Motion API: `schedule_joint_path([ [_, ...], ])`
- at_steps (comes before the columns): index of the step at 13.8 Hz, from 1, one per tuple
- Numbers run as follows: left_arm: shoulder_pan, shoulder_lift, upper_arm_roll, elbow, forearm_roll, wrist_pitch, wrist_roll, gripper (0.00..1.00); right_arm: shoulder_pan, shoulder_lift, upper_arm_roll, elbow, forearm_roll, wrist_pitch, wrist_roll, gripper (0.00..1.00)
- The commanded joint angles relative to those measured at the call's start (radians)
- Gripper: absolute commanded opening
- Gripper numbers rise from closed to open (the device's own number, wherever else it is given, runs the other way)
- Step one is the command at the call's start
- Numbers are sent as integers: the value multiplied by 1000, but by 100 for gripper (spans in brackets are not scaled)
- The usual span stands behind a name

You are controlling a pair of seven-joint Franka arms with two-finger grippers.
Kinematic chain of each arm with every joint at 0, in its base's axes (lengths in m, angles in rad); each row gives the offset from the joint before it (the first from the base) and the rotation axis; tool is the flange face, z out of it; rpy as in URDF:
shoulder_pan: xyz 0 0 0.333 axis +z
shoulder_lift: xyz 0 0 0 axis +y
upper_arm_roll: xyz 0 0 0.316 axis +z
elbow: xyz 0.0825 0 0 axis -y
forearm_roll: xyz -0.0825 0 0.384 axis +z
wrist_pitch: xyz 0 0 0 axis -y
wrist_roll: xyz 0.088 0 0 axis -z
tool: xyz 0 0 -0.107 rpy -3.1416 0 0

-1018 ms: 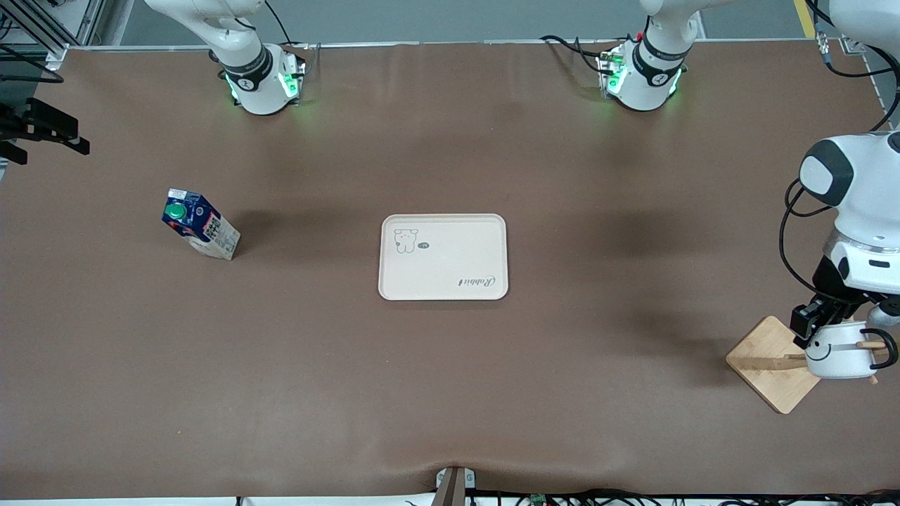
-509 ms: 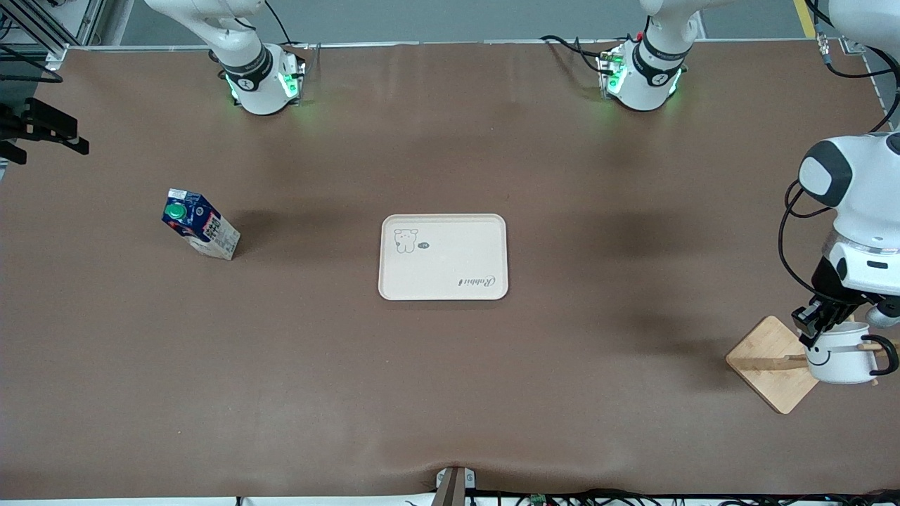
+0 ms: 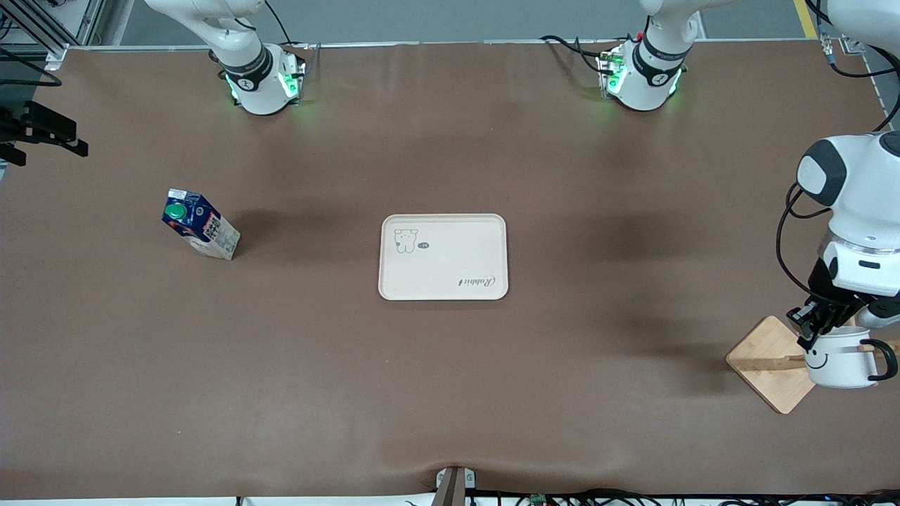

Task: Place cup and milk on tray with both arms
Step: 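Lift the mug off the tree and carry it toward the tray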

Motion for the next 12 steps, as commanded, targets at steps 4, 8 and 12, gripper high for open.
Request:
schedule_joint_path([
  [4,-7,-54,-91,131,17,-320,-10,0,-22,10,7,18,15,-7,-7,100],
  [8,-9,-45,-191,229,5,-518,-40,0,-31,23,5,18,14,-9,-7,100],
  [12,-122,10,-252,286,2,-636,-204,0,-43,25,5,18,21,-10,-7,100],
])
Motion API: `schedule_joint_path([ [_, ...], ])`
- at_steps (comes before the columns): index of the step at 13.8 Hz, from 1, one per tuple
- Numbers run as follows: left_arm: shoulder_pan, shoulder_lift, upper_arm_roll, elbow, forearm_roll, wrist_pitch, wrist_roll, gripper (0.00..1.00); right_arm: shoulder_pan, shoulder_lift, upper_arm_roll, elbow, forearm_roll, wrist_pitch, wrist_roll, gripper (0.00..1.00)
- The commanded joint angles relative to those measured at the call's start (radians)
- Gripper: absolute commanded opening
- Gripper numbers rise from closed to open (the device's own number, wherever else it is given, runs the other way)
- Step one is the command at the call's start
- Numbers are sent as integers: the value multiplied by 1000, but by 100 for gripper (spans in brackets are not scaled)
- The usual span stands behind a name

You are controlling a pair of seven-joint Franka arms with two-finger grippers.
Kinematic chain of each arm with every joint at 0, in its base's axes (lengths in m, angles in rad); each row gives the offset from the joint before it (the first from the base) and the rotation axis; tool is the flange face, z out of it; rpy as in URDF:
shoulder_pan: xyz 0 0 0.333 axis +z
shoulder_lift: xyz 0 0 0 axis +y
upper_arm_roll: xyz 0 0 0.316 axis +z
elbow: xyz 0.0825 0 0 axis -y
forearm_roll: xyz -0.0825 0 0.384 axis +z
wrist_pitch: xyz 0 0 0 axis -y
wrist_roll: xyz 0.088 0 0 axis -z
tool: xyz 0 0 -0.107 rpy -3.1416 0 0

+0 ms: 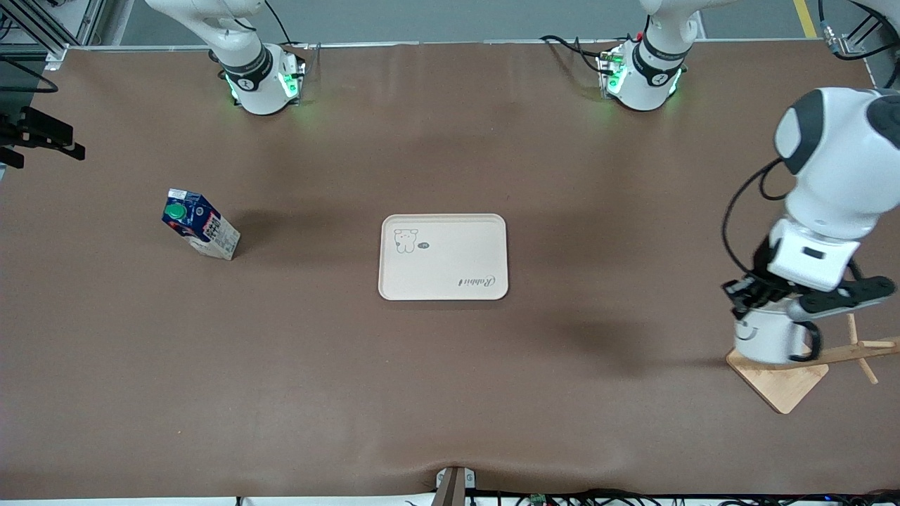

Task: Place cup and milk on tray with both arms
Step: 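Lift the mug off the tree and carry it toward the tray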

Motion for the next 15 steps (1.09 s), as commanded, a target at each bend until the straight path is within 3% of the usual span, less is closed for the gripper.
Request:
schedule_joint_path([
  [1,-116,69,-9,68,-1,-79,-125,0,-24,7,9,18,21,-10,-7,100],
  [5,-314,179,-9,135,-23,-100,-419,0,-22,7,9,18,21,-8,-7,100],
  [9,-463,319,-9,198,-172,-100,-529,0,-24,7,9,18,21,-10,-7,100],
  [15,-595,481,-1,202,-218,-100,-736,0,-22,8,9,18,21,-12,-7,100],
])
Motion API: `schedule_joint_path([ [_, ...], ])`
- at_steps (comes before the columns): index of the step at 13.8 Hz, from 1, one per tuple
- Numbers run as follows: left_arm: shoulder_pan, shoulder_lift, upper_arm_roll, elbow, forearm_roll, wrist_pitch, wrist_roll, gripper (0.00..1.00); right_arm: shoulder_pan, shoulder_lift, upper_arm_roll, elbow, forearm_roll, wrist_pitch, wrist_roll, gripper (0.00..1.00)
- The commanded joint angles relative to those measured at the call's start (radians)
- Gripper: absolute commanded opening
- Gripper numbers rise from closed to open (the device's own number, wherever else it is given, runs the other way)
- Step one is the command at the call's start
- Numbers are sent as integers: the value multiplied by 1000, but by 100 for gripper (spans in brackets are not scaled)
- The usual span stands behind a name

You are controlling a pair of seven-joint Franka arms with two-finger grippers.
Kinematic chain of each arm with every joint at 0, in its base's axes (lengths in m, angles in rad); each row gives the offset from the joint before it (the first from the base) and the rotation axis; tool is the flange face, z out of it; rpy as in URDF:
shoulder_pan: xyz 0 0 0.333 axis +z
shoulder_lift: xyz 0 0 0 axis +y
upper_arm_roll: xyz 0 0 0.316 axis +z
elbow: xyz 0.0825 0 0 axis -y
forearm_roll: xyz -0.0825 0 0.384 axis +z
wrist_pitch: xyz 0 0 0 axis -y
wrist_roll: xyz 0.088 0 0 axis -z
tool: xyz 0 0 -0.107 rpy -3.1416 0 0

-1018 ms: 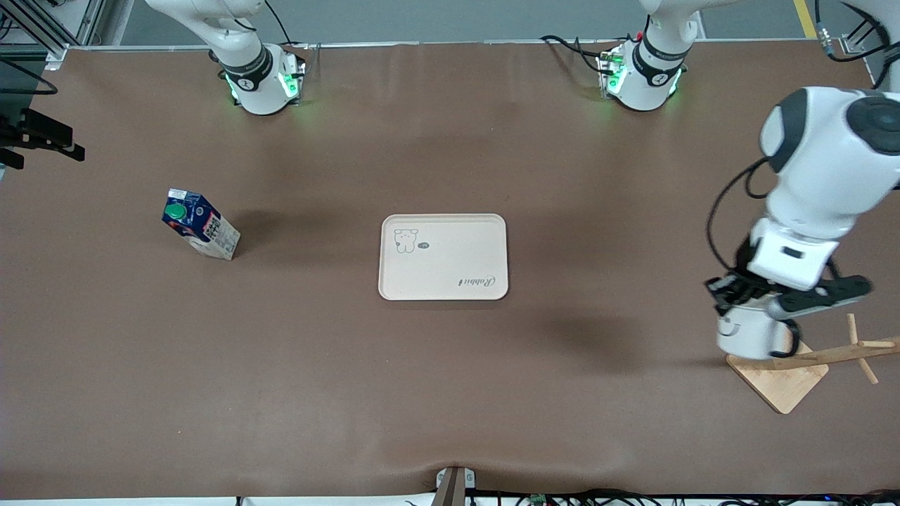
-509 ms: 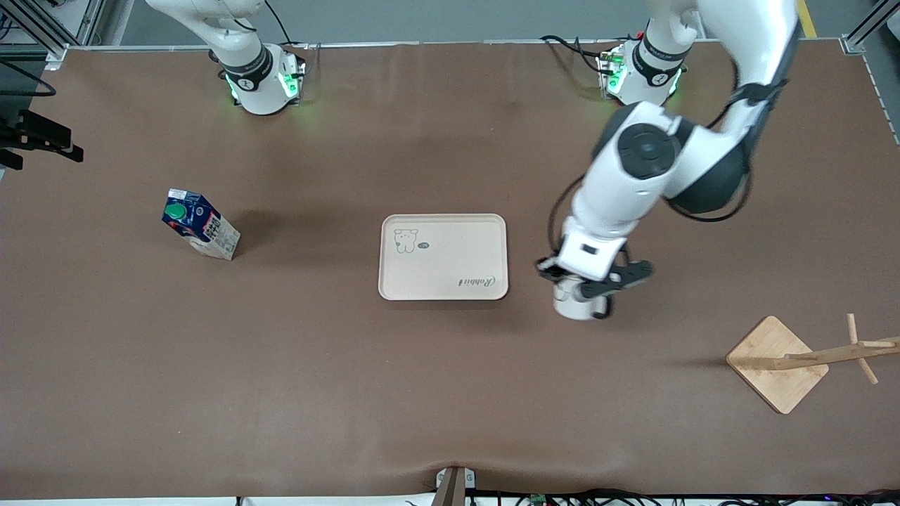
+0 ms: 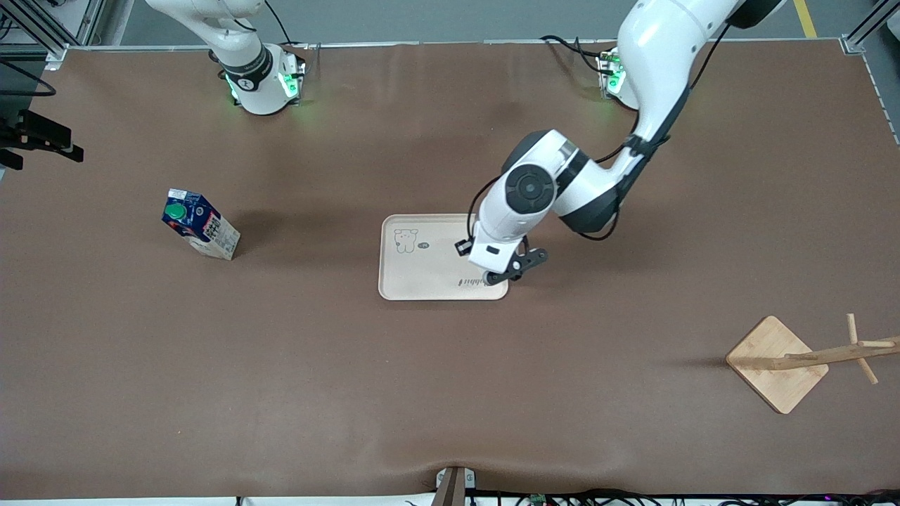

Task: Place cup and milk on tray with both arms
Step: 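Lower the mug onto the tray and open the left gripper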

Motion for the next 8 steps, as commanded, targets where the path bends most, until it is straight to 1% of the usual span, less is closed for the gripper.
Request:
schedule_joint_path([
  [1,-35,68,9,43,-39,-26,-60,0,-17,5,8,17,19,-11,-7,100],
  [5,-36,82,9,43,-125,-26,-56,0,-18,5,8,17,19,-13,-7,100],
  [8,-35,99,9,44,-128,-26,-50,0,-18,6,8,17,19,-13,-8,100],
])
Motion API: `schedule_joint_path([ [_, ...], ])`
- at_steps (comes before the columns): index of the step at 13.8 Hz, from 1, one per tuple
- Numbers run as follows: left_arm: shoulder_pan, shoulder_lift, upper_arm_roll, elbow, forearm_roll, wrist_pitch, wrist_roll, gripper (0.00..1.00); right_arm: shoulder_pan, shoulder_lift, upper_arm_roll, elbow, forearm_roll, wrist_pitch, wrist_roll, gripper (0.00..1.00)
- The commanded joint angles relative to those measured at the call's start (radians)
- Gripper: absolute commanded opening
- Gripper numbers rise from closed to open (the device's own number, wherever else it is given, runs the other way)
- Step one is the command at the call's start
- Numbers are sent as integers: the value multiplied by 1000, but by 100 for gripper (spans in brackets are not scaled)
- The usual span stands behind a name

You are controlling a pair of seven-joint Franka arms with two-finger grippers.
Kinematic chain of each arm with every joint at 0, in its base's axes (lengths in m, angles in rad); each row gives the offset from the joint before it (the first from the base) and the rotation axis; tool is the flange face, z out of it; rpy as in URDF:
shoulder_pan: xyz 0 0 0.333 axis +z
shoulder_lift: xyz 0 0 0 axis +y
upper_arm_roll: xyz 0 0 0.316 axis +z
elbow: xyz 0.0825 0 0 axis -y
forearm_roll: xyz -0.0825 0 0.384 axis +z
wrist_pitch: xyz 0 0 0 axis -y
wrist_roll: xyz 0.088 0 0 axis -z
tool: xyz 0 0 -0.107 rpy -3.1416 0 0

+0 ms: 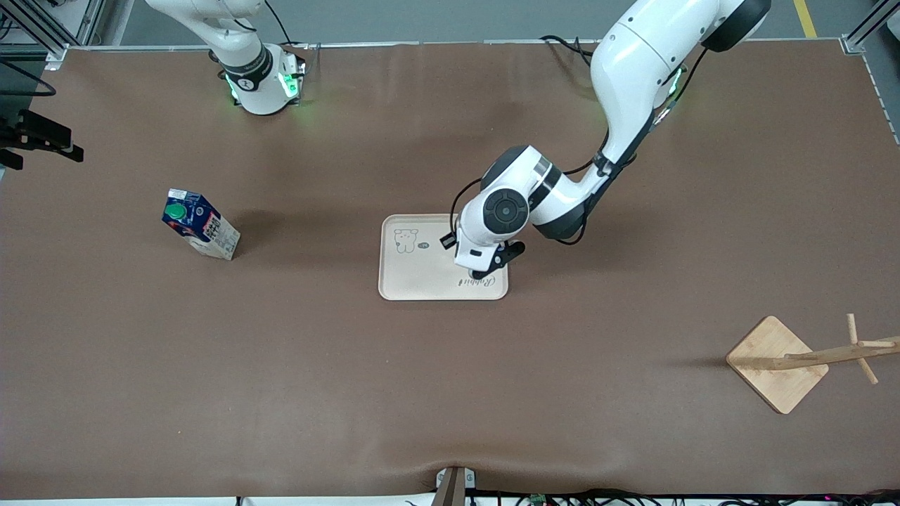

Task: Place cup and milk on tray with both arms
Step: 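Lower the mug onto the tray and open the left gripper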

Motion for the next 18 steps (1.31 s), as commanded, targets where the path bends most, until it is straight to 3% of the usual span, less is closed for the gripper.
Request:
schedule_joint_path([
  [1,-1,28,3,28,-21,-21,-3,1,-18,6,8,16,19,-12,-8,100],
  [3,5,33,4,34,-33,-21,-3,56,-12,63,8,12,19,-2,-11,100],
  [4,7,30,4,36,-30,-21,2,100,-10,127,8,25,9,-12,-10,100],
  [6,10,25,6,80,-30,-35,5,100,-20,141,10,57,19,-9,-11,100],
  [9,19,-18,24,178,-18,-197,5,100,-18,161,8,52,6,3,-15,100],
  [11,53,-96,47,189,16,-274,46,100,-21,259,8,58,0,21,-16,100],
  [13,106,-176,47,187,91,-319,101,100,-21,267,8,43,2,15,-7,100],
  [15,151,-239,46,184,216,-355,176,100,-13,231,8,-93,2,105,1,100],
  [18,233,-302,47,184,287,-389,339,100,-18,151,7,-280,2,239,54,100],
])
